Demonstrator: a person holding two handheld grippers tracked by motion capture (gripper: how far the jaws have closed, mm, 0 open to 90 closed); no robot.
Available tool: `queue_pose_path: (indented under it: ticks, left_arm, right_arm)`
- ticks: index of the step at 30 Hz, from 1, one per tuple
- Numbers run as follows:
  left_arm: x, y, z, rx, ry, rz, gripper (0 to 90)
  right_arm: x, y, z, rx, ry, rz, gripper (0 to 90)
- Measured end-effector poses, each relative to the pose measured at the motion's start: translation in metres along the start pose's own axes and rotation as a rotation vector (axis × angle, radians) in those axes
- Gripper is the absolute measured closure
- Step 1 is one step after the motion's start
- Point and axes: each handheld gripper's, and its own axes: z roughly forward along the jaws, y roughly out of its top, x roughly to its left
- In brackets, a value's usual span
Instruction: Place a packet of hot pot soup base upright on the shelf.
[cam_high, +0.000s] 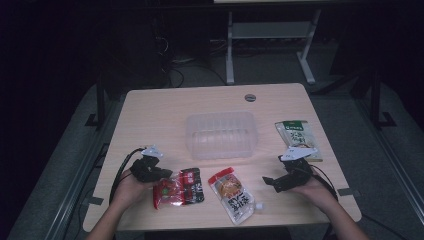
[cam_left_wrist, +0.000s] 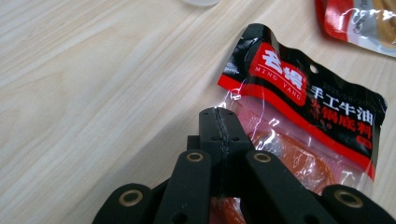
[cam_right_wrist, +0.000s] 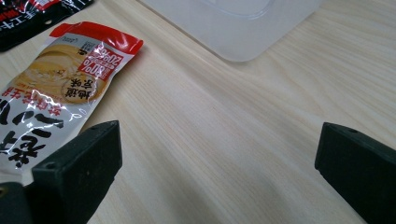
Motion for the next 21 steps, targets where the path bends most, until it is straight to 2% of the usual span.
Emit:
queue_pose_path:
  ticks: [2,3,9,15,17,21]
  left_arm:
    - [-0.001,0.002,-0.003,-0.005,-0.009,0.004,89.8]
    - [-0.004,0.003,-0.008,-0.032,-0.011,0.003,89.9]
    - [-0.012,-0.001,-0.022,-0.053,-0.012,0.006,89.8]
    - [-0.020,-0.015,-0.034,-0.044,0.021,0.000,89.8]
    - [-0.023,-0.021,-0.038,-0.048,0.048,-0.008,89.8]
    - [-0.022,-0.030,-0.042,-0.030,0.066,-0.024,89.8]
  right_arm:
    - [0.000,0.000,-0.001,0.000,0.000,0.002,0.1]
    - [0.001,0.000,-0.001,-0.003,0.008,0.001,0.2]
    - [0.005,0.003,-0.002,-0.004,0.019,-0.004,0.2]
    - [0.012,0.006,-0.002,-0.001,0.036,-0.012,0.2]
    - [0.015,0.007,-0.003,0.000,0.043,-0.027,0.2]
    - [0.025,0.013,-0.004,-0.001,0.062,-0.046,0.2]
